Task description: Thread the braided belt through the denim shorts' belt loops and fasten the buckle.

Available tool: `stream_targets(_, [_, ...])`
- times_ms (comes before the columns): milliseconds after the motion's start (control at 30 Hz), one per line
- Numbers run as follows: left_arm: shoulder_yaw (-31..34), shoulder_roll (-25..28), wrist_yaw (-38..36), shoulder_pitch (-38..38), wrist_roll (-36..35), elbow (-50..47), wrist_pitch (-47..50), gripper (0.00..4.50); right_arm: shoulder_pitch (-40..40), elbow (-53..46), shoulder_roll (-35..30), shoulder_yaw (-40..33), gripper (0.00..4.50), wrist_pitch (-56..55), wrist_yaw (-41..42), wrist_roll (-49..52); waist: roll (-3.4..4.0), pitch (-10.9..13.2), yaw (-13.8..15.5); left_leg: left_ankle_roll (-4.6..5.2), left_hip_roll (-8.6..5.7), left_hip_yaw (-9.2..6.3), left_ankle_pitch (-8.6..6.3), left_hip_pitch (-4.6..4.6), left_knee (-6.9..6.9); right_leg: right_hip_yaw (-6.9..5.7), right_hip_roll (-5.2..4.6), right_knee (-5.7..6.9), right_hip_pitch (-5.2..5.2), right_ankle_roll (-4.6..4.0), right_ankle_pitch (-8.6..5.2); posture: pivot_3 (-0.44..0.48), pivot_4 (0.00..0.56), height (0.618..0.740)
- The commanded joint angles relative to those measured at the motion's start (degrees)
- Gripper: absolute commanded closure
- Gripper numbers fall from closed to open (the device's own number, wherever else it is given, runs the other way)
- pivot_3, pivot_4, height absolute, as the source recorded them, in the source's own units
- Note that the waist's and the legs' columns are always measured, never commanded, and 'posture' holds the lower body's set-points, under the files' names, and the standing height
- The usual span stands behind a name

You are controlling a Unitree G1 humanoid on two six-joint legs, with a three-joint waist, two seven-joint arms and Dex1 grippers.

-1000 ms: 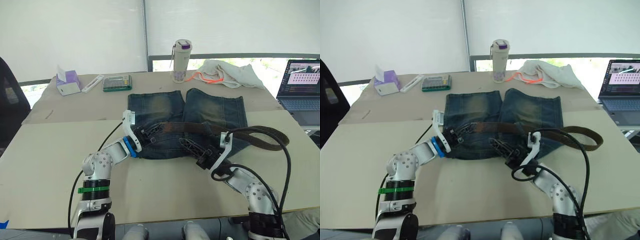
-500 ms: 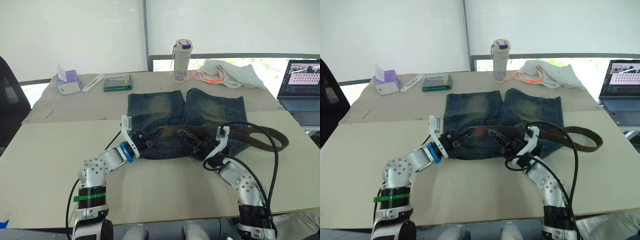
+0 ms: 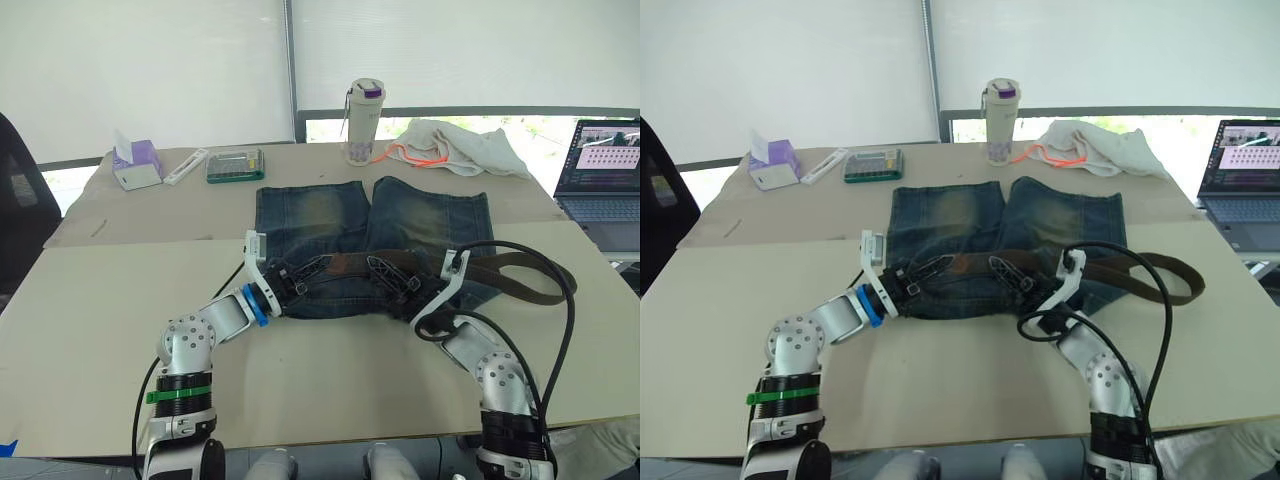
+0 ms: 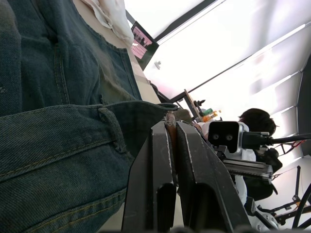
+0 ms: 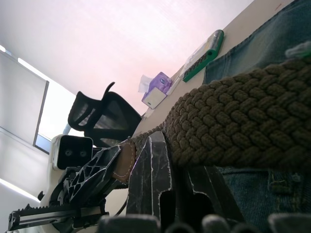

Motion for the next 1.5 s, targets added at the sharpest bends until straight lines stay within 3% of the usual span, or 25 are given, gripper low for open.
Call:
stream_targets(33, [-0.36, 0.33, -0.3, -0.94, -0.77, -2.12, -1.12, 4.14, 0.05, -2.82, -0.49, 0.6, 4.49, 0.36, 1.2, 1.67, 0.0, 0.0, 0.01, 0.0, 0.0, 0.0, 0.0, 0.0, 0.0, 0.0, 0.0, 0.0, 0.0, 0.0, 0.0, 0.0, 0.15, 0.74])
stream_targets(200, [-2.43, 2.05, -2.99, 0.41, 2.41, -5.97, -5.99, 2.46, -1.04, -0.89, -0.74, -1.7, 4.5, -1.87, -1.46, 0.0, 0.0, 0.0, 0.0, -0.01, 0.01, 0.01, 0.0, -0.01, -0.02, 0.0, 0.0, -0.02, -0.01, -0.01, 0.0, 0.0, 0.15, 0.74])
stream_targets(333, [-13.75, 11.94, -10.02, 3.67, 17.7, -8.07, -15.98, 1.1, -2.13, 1.64, -2.81, -5.15, 4.5, -2.89, -4.83, -1.18, 0.03, -0.04, 0.04, -0.2, -0.01, 0.05, 0.12, 0.07, -0.26, 0.07, 0.0, -0.08, -0.01, -0.07, 0.04, 0.0, 0.15, 0.74])
stream_targets(433, [-16.87, 16.73, -15.35, 3.64, 23.7, -6.03, -23.28, 0.05, -2.03, 2.88, -5.3, -6.85, 4.5, -1.41, -5.65, -0.83, 0.02, -0.04, 0.3, -0.21, 0.0, 0.07, 0.12, 0.04, -0.3, 0.06, 0.01, -0.14, -0.04, -0.1, 0.05, 0.0, 0.15, 0.74])
stream_targets(633, [-18.1, 19.67, -22.82, 3.26, 29.05, -3.13, -33.35, 0.02, -2.0, 6.09, -8.07, -10.23, 4.5, 0.14, -8.95, -0.07, 0.0, -0.03, 0.3, -0.19, 0.02, 0.07, 0.13, 0.01, -0.29, 0.04, -0.01, -0.21, -0.03, -0.1, 0.05, 0.0, 0.15, 0.74])
stream_targets(833, [-18.08, 18.38, -26.15, 4.07, 29.86, -3.68, -38.6, 0.02, -1.67, 7.49, -8.8, -13.81, 4.5, 1.55, -11.77, 2.91, -0.01, -0.02, 0.38, -0.18, 0.05, 0.07, 0.13, 0.0, -0.29, 0.03, 0.0, -0.18, -0.03, -0.1, 0.06, 0.0, 0.15, 0.74])
stream_targets(1300, [-18.33, 17.73, -29.18, 2.92, 32.72, 0.21, -41.25, 0.02, -0.38, 6.32, -8.9, -11.39, 4.5, 7.13, -11.04, 6.01, -0.01, -0.02, 0.17, -0.16, 0.06, 0.09, 0.13, 0.01, -0.28, 0.02, 0.02, -0.15, -0.01, -0.09, 0.05, 0.0, 0.15, 0.74])
stream_targets(1500, [-14.65, 15.72, -27.61, 2.46, 29.18, 1.53, -38.39, 0.02, -3.02, 9.19, -5.55, -9.41, 4.5, 8.8, -12.29, 6.39, -0.03, -0.03, -0.3, -0.16, 0.16, 0.08, 0.13, 0.02, -0.28, 0.02, 0.12, -0.13, -0.02, -0.09, 0.06, 0.0, 0.15, 0.74])
